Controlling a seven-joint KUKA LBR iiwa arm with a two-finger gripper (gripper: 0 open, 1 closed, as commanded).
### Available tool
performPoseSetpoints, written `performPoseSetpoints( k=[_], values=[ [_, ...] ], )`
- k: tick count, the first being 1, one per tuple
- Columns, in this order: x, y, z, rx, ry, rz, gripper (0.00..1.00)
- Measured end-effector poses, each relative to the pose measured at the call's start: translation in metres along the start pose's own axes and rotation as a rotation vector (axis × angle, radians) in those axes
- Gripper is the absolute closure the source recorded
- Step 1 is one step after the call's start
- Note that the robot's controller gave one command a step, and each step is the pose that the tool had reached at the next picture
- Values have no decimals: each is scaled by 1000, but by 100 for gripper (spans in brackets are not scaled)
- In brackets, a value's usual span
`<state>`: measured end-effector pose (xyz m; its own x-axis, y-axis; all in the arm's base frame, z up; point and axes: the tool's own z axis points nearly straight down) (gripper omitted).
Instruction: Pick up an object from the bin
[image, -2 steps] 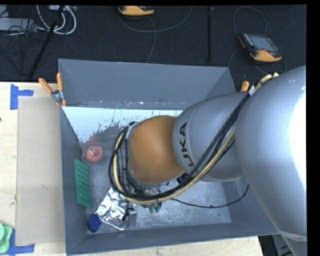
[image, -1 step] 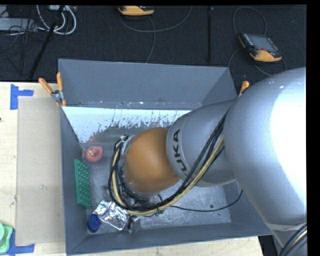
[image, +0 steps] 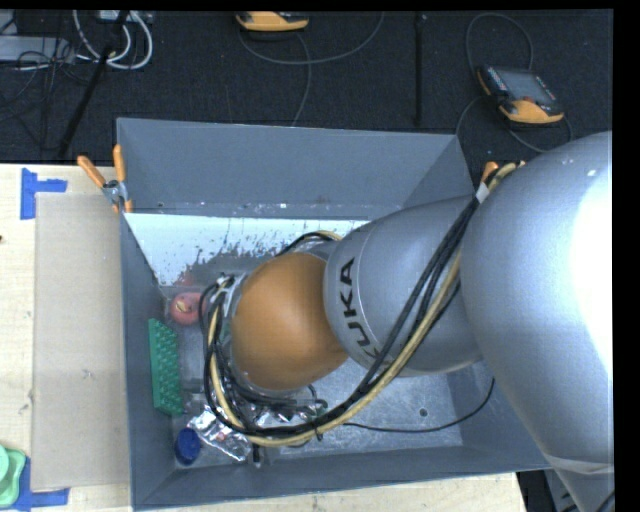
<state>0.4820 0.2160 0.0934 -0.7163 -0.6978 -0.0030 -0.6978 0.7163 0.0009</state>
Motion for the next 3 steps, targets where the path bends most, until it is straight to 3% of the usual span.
performPoseSetpoints(
  k=[1,2,3],
  values=[
    [-16,24,-36,0,-1,-358,0],
    [-36,-12,22,4,9,-412,0],
    [-5,-41,24,-2,6,-606,0]
  ],
)
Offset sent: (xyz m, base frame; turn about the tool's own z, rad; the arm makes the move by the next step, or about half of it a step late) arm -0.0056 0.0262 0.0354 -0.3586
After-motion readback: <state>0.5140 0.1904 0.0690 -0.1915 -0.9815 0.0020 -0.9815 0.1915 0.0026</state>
